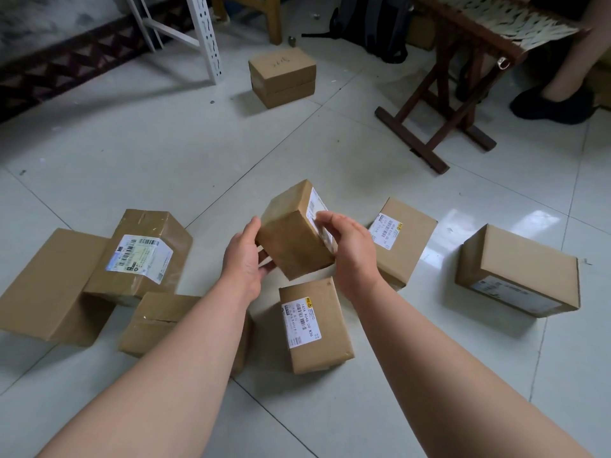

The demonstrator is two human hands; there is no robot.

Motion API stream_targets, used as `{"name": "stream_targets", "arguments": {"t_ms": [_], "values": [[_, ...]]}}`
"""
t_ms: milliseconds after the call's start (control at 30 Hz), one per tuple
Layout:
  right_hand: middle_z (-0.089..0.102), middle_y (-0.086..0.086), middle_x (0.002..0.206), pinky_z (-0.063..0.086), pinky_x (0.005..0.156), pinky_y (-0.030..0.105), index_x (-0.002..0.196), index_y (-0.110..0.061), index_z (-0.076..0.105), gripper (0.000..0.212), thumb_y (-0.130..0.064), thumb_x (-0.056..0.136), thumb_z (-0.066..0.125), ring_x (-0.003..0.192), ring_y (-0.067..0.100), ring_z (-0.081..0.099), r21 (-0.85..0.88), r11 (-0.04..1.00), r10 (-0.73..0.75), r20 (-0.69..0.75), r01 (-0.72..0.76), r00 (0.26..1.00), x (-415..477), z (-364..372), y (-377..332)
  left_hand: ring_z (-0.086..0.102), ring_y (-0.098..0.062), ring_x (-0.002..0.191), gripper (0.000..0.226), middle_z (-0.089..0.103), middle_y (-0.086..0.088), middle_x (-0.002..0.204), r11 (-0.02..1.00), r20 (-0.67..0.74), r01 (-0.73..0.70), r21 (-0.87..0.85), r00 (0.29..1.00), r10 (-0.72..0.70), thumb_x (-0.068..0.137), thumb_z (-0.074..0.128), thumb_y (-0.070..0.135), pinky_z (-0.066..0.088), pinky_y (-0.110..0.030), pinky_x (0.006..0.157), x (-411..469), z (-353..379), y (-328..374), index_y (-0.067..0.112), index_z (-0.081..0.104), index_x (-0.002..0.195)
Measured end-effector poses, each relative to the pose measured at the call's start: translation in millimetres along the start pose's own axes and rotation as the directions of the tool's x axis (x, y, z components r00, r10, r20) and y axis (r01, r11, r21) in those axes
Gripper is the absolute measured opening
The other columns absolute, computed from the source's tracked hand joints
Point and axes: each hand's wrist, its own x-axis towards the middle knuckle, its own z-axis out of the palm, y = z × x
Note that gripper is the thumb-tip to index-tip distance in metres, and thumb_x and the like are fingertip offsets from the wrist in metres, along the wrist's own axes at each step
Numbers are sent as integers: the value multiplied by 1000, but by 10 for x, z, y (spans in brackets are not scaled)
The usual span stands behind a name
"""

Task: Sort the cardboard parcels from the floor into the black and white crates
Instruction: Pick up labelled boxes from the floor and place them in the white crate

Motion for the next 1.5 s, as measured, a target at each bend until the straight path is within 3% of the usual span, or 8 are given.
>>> {"name": "stream_targets", "arguments": {"t_ms": [167, 533, 667, 767, 933, 1033, 1300, 1500], "values": [[72, 14, 85, 57, 78, 23, 84, -4, 72, 20, -4, 90, 53, 83, 20, 70, 62, 998, 12, 49, -16, 999, -219, -150, -193, 60, -22, 83, 33, 57, -6, 97, 996, 3, 39, 84, 999, -39, 98, 38, 10, 57, -47, 77, -351, -111, -128, 25, 52, 125], [68, 8, 73, 57, 65, 26, 84, -1, 68, 22, -5, 92, 48, 59, 21, 66, -49, 981, 189, 11, -188, 982, -674, -617, 131, 63, -25, 102, 43, 69, -10, 111, 856, 22, 163, 490, 980, -199, 90, 33, 41, 49, -42, 97, -706, -341, -666, 17, 63, 109], [59, 9, 78, 50, 66, 26, 93, -2, 68, 15, -10, 93, 55, 52, 16, 56, -116, 980, 152, -64, -159, 986, -634, -756, 255, 61, -27, 109, 42, 70, -6, 109, 843, 14, 168, 510, 979, -203, 99, 30, 34, 44, -43, 100, -808, -414, -701, 17, 68, 102], [60, 4, 98, 44, 70, 23, 113, -12, 65, 23, -25, 95, 57, 76, 15, 58, -274, 948, 140, -98, -162, 985, -588, -839, 340, 55, -27, 120, 49, 65, -5, 124, 859, -1, 200, 471, 974, -226, 98, 30, 51, 38, -48, 109, -808, -489, -740, 21, 66, 114], [60, -2, 131, 30, 105, 39, 129, -30, 57, 72, -72, 70, 57, 125, 17, 48, -399, 824, 443, 14, -401, 896, -589, -882, 524, 44, -25, 134, 76, 53, -1, 142, 881, 40, 275, 385, 949, -313, 86, 25, 78, 27, -51, 114, -735, -513, -853, 30, 48, 141], [68, -6, 120, 27, 113, 44, 119, -34, 65, 53, -68, 83, 49, 123, 16, 50, -395, 811, 491, 58, -432, 869, -576, -884, 643, 54, -25, 123, 70, 65, 0, 127, 897, 117, 289, 335, 932, -343, 86, 25, 79, 34, -50, 109, -752, -481, -905, 34, 62, 125], [74, -3, 108, 41, 88, 32, 102, -31, 71, 35, -55, 92, 46, 102, 14, 61, -290, 872, 422, 34, -395, 906, -473, -779, 618, 64, -19, 96, 57, 74, 0, 101, 914, 116, 282, 291, 938, -326, 94, 28, 68, 46, -33, 77, -630, -304, -814, 30, 70, 102], [75, -7, 100, 41, 82, 29, 96, -30, 71, 30, -51, 91, 49, 94, 10, 64, -195, 905, 386, 9, -377, 922, -520, -553, 164, 66, -16, 89, 56, 74, 0, 98, 926, 98, 250, 284, 953, -288, 94, 30, 66, 47, -31, 72, -709, -115, -318, 28, 69, 103]]}}
